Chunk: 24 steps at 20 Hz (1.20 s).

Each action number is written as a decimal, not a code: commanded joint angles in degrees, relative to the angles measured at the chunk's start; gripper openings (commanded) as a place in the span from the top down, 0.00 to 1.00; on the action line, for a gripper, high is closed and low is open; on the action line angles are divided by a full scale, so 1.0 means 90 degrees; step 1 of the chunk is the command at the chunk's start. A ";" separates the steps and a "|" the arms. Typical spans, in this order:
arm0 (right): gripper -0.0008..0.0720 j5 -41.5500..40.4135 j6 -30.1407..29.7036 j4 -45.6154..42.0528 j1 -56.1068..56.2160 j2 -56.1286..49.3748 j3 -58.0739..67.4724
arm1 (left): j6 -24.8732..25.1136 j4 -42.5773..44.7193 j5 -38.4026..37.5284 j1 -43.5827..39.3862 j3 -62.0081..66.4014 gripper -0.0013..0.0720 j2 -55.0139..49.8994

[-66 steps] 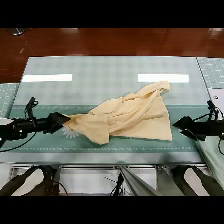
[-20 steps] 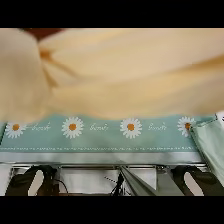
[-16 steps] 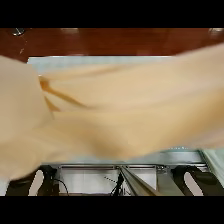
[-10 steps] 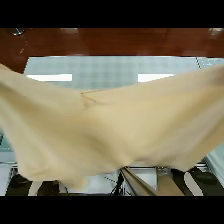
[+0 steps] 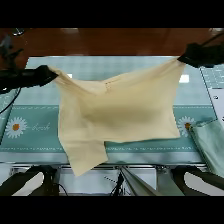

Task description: Fold the shirts.

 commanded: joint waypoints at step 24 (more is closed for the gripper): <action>0.15 0.0121 -0.1528 0.1749 -0.2907 0.2115 -0.5238 | 0.1146 -0.1122 -0.2341 0.3349 -0.4464 0.02 0.0801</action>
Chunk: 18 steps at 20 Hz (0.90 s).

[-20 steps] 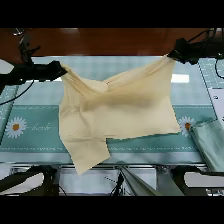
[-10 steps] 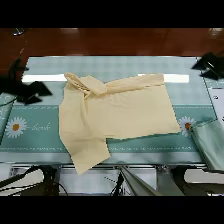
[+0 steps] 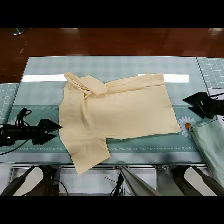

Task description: Fold the shirts.

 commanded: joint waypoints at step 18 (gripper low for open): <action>0.15 0.0090 0.0534 -0.1188 -0.1321 0.0335 -0.0529 | 0.0134 -0.0423 0.1175 -0.2222 -0.0318 0.94 -0.0520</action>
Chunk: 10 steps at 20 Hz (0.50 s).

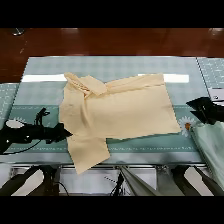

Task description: Fold the shirts.

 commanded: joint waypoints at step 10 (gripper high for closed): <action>0.14 0.0459 0.0648 -0.1559 0.0435 -0.0750 -0.0644 | 0.0063 -0.0228 0.0386 -0.0068 0.0158 0.94 -0.0058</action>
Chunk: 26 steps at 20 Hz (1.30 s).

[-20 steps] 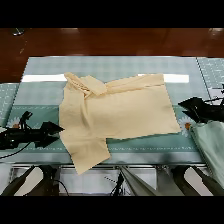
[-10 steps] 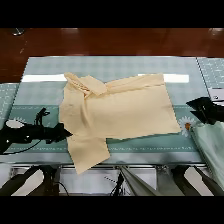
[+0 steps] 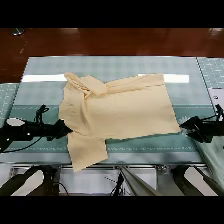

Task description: Fold the shirts.

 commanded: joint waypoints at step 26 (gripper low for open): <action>0.96 0.0398 -0.0070 0.2387 0.1936 -0.1326 0.8038 | 0.0423 -0.2572 0.0515 0.0007 0.5865 0.95 0.0583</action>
